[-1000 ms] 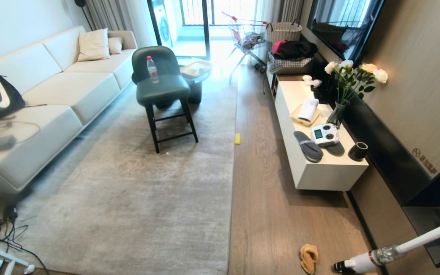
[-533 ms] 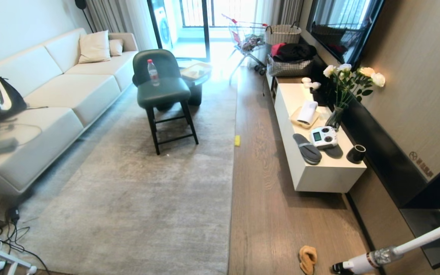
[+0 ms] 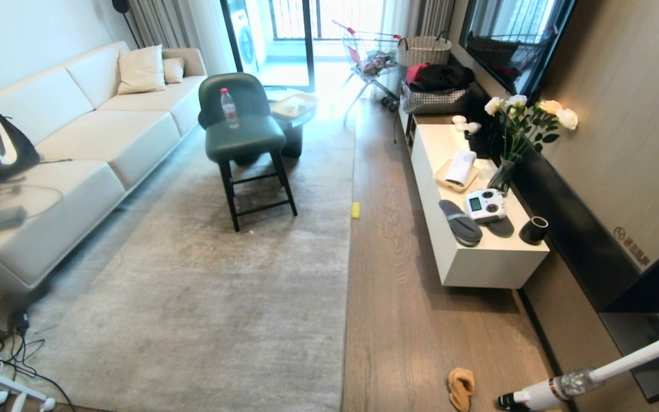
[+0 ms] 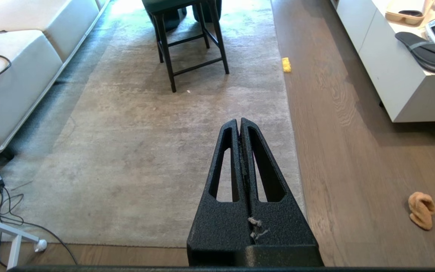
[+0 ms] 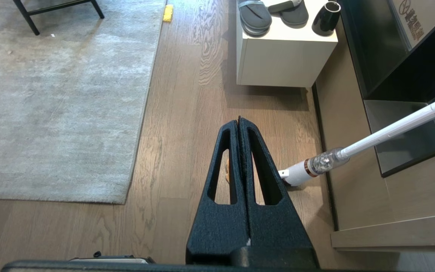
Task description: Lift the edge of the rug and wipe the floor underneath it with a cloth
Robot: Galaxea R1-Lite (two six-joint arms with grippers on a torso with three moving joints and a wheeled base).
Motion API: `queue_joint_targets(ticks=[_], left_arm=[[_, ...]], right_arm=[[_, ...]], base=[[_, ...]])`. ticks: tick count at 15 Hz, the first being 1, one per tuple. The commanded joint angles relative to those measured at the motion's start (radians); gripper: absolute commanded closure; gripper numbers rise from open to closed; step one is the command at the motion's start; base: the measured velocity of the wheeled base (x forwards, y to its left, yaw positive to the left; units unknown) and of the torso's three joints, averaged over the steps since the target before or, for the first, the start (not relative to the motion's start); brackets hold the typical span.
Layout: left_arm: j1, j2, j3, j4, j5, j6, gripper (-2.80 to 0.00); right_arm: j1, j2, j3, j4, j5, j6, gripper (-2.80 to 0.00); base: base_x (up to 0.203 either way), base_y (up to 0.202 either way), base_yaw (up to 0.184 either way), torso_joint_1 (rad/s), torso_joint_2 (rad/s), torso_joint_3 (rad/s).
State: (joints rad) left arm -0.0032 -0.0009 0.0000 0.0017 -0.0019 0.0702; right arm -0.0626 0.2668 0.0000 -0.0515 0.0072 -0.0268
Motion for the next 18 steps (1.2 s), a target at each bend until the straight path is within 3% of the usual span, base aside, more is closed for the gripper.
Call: queue_joint_targets(ticks=[1,18], left_arm=[[0.0,0.001,0.0,0.0,0.0,0.0,0.0],[0.0,0.001,0.0,0.0,0.0,0.0,0.0]], right_arm=[[0.0,0.002,0.0,-0.001,0.0,-0.001,0.0],[0.0,0.002,0.0,0.001,-0.003,-0.005,0.0]], base=[[0.0,0.0,0.0,0.0,0.0,0.0],[0.0,0.0,0.0,0.0,0.0,0.0]])
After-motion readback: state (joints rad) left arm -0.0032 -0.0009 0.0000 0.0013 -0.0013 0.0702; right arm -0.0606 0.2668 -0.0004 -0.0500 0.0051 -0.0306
